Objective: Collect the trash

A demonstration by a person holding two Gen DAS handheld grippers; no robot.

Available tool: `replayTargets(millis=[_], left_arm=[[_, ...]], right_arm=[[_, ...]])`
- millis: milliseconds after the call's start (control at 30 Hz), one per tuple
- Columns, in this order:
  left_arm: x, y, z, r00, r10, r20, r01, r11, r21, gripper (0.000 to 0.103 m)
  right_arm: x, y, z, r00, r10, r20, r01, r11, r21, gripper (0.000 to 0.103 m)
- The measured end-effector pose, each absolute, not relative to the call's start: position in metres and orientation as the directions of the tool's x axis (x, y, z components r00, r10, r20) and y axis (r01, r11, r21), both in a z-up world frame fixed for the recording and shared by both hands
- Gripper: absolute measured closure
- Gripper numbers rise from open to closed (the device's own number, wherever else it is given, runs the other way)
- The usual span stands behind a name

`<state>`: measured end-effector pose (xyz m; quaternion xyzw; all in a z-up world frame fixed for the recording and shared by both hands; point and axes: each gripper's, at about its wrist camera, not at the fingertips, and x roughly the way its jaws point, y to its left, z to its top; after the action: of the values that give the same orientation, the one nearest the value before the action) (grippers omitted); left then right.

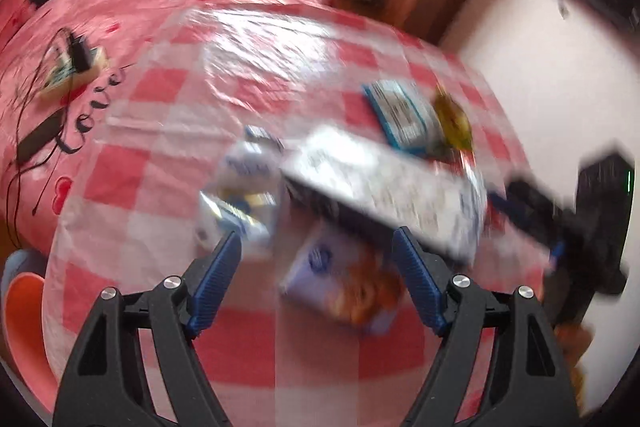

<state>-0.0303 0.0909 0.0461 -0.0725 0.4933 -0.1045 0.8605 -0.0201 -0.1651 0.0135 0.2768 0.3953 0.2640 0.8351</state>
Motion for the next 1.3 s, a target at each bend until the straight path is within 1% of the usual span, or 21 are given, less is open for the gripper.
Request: replayTargets(millis=[133,200,233,267,300,467,500,600,633,733,833,867,1000,1033,1067,1133,1200,1300], left_arm=[[-0.036,0.075,0.033,0.476,-0.262,-0.839,0.205,0.961,-0.184,0.024],[-0.037,0.072,0.029,0.477,-0.283,-0.832,0.242,0.953,-0.185,0.024],[-0.036,0.071,0.027,0.474,-0.286,-0.833,0.25,0.951,-0.184,0.024],[-0.035,0.071,0.024,0.468,-0.284,-0.837,0.257,0.95,-0.179,0.024],[-0.034,0.071,0.022,0.464,-0.283,-0.84,0.26,0.949,-0.176,0.024],[-0.032,0.072,0.017,0.444,-0.341,-0.829,0.297,0.929,-0.223,0.024],[-0.032,0.07,0.016,0.435,-0.35,-0.83,0.309,0.924,-0.227,0.024],[-0.039,0.061,0.012,0.433,-0.321,-0.842,0.349,0.921,-0.172,0.023],[-0.04,0.059,0.011,0.434,-0.318,-0.843,0.354,0.921,-0.165,0.023],[-0.039,0.056,0.01,0.44,-0.314,-0.841,0.351,0.922,-0.161,0.021],[-0.039,0.051,0.009,0.457,-0.287,-0.842,0.352,0.928,-0.125,0.021],[-0.04,0.05,0.009,0.464,-0.275,-0.842,0.35,0.93,-0.111,0.021],[-0.043,0.045,0.009,0.488,-0.25,-0.836,0.326,0.941,-0.091,0.022],[-0.043,0.045,0.009,0.494,-0.245,-0.835,0.316,0.945,-0.09,0.023],[-0.043,0.046,0.01,0.5,-0.235,-0.834,0.304,0.949,-0.085,0.027],[-0.043,0.048,0.01,0.501,-0.237,-0.832,0.291,0.952,-0.096,0.028],[-0.043,0.052,0.011,0.505,-0.24,-0.829,0.275,0.955,-0.11,0.028],[-0.045,0.057,0.011,0.507,-0.248,-0.826,0.257,0.958,-0.131,0.028]], right_arm=[[-0.019,-0.158,0.016,0.545,0.666,-0.509,-0.236,0.705,0.669,0.008],[-0.018,-0.155,0.016,0.548,0.661,-0.512,-0.236,0.71,0.664,0.009],[-0.017,-0.156,0.015,0.545,0.664,-0.512,-0.236,0.707,0.666,0.011],[-0.016,-0.156,0.013,0.537,0.669,-0.513,-0.233,0.703,0.672,0.015],[-0.015,-0.156,0.01,0.53,0.673,-0.516,-0.228,0.699,0.678,0.017],[-0.013,-0.155,0.008,0.524,0.684,-0.508,-0.223,0.685,0.693,0.019],[-0.014,-0.156,0.008,0.522,0.686,-0.507,-0.223,0.683,0.695,0.021],[-0.013,-0.157,0.007,0.52,0.677,-0.521,-0.213,0.693,0.688,0.028],[-0.013,-0.156,0.007,0.521,0.67,-0.529,-0.209,0.701,0.682,0.029],[-0.011,-0.158,0.005,0.52,0.658,-0.545,-0.193,0.712,0.676,0.034],[-0.01,-0.156,0.003,0.516,0.645,-0.563,-0.182,0.725,0.664,0.038],[-0.009,-0.155,0.002,0.514,0.64,-0.571,-0.18,0.731,0.658,0.041],[-0.008,-0.151,0.002,0.509,0.635,-0.582,-0.185,0.74,0.647,0.042],[-0.007,-0.15,0.002,0.507,0.633,-0.586,-0.186,0.744,0.642,0.042],[-0.007,-0.148,0.002,0.506,0.63,-0.589,-0.187,0.747,0.639,0.042],[-0.008,-0.145,0.003,0.51,0.62,-0.596,-0.191,0.757,0.625,0.043],[-0.009,-0.142,0.005,0.519,0.613,-0.596,-0.199,0.765,0.613,0.047],[-0.011,-0.137,0.007,0.53,0.592,-0.607,-0.207,0.785,0.584,0.049]])
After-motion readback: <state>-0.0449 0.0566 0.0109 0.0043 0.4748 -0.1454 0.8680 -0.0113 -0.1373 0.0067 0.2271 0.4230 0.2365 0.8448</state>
